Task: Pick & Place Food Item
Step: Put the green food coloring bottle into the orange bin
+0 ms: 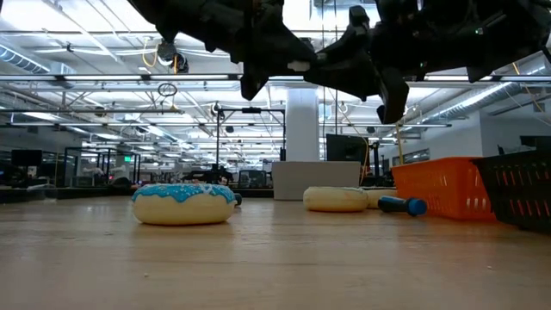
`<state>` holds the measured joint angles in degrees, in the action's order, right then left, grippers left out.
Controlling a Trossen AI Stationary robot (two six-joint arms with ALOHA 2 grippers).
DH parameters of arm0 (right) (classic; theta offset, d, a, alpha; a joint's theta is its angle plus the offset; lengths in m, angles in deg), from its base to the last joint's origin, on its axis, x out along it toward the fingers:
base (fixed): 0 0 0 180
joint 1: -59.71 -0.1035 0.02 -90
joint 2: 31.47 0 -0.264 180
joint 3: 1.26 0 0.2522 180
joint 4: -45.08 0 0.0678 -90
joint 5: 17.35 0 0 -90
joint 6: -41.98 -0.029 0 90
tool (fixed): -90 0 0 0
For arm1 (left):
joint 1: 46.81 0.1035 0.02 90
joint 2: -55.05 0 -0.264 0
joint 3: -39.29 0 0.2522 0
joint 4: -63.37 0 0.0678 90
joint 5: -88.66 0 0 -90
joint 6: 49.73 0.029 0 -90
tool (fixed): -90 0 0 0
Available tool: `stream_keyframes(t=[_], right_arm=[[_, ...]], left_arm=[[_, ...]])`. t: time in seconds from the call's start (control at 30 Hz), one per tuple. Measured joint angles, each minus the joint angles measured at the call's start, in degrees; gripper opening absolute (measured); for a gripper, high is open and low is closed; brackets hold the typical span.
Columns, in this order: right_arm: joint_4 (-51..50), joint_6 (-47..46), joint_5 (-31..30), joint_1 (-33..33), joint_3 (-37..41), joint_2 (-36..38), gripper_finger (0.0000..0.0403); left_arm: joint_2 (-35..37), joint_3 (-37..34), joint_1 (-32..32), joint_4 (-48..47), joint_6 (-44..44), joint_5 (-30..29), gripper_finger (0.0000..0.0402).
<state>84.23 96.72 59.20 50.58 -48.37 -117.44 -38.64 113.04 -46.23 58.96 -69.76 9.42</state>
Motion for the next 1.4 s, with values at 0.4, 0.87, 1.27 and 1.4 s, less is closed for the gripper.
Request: stream_keyframes(t=[0.4,0.87,1.27,1.4], right_arm=[[-0.2,-1.5,-0.1,0.0,0.0,0.0,0.0063],[1.6,1.4,0.4,-1.5,0.0,0.0,0.0126],[1.2,0.7,0.2,-1.5,0.0,0.0,0.0085],[0.6,0.6,0.1,-1.5,0.0,0.1,0.0077]], left_arm=[[0.0,0.0,0.1,-0.6,0.1,-0.1,0.0077],[0.1,0.0,0.2,-0.6,0.4,-0.7,0.0077],[0.0,0.0,0.2,-0.7,-0.6,-0.3,0.0077],[0.0,0.0,0.2,-0.7,-1.3,-0.2,0.0077]])
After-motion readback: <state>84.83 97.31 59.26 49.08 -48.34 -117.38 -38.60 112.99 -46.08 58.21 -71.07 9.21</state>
